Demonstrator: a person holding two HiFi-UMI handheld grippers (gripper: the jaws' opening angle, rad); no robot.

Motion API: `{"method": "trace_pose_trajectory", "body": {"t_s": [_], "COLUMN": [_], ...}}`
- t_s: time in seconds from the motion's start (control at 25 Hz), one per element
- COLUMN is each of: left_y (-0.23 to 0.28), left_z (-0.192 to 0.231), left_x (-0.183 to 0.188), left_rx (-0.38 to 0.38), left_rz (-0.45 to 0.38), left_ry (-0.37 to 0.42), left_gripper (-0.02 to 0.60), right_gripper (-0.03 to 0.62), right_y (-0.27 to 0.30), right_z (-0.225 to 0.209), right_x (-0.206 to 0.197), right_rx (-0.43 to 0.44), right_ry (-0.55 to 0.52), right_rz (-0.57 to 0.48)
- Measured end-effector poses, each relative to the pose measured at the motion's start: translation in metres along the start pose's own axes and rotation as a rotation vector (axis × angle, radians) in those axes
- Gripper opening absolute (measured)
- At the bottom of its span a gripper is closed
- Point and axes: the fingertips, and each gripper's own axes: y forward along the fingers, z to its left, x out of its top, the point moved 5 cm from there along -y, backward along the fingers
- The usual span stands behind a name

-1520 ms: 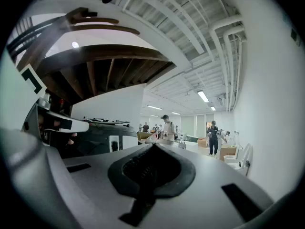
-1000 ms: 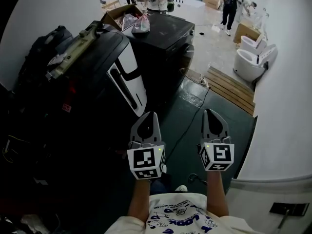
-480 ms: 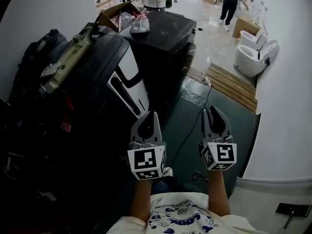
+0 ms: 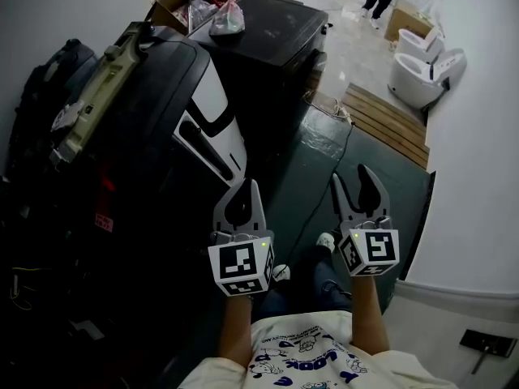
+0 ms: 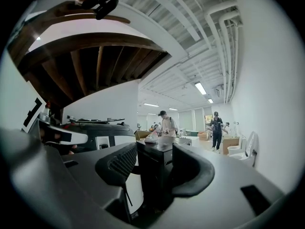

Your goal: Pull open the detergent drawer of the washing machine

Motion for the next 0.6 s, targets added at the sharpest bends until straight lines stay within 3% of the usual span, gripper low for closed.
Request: {"method": "trace_pose_trajectory", "body": {"t_s": [0.28,0.6], "left_y": [0.044,0.128], "left_z": [0.005,-0.018], "left_x": [-0.002,0.013], "left_rx": [0.036,0.084], "left_rz": [0.019,0.015], "left_ry": [-0.011,-0.008], "left_gripper": [0.014,0.014], "right_gripper": [0.258,0.262], "right_y": [0.043,0.119], "right_z": [-0.022,-0.085], "right_x": [-0.006,-0.001], "right_rx": [0.034,0.092], "right_ry": [0.002,0.012], "right_rz": [0.015,0.006]}}
